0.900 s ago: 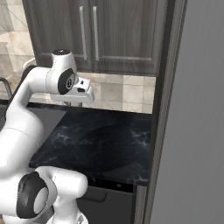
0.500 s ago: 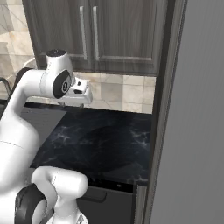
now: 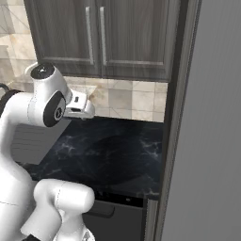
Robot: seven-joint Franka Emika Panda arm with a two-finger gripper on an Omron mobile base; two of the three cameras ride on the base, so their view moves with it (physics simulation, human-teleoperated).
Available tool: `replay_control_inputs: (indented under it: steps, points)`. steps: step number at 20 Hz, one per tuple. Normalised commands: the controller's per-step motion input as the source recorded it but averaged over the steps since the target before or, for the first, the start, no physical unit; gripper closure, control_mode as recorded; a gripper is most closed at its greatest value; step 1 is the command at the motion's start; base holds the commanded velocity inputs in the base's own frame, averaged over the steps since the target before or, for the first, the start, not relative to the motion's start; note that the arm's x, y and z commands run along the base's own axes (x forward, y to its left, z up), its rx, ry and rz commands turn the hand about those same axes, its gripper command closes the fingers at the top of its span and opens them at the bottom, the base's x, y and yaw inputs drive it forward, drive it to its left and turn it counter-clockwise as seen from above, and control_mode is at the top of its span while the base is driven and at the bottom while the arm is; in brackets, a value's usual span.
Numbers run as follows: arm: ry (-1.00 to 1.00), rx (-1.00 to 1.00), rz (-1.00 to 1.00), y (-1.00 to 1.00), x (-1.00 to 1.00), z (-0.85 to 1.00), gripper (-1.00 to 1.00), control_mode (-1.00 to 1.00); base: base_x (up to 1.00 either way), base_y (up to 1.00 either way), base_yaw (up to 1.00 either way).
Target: Open the cabinet and move the ladle to the pot. Then close the cabinet.
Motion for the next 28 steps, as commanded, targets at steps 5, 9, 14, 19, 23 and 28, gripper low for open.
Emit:
replay_control_inputs:
  steps: [5,9,14,19,23,28]
  points:
    - [-0.1,0.0,0.0,-0.04,-0.19,0.5,-1.0,-1.0,0.0,0.0,0.0]
    - [-0.09,-0.01,0.0,-0.04,-0.03,0.67,-1.0,-1.0,0.0,0.0,0.0]
    - [-0.05,0.0,0.0,-0.08,-0.02,0.62,-1.0,-1.0,0.0,0.0,0.0]
    - [-0.09,0.0,0.0,-0.05,0.0,0.63,-1.0,-1.0,0.0,0.0,0.0]
    - [-0.11,0.0,0.0,-0.11,0.0,0.52,-1.0,-1.0,0.0,0.0,0.0]
    - [-0.19,0.0,0.0,-0.06,0.0,0.29,-1.0,-1.0,0.0,0.0,0.0]
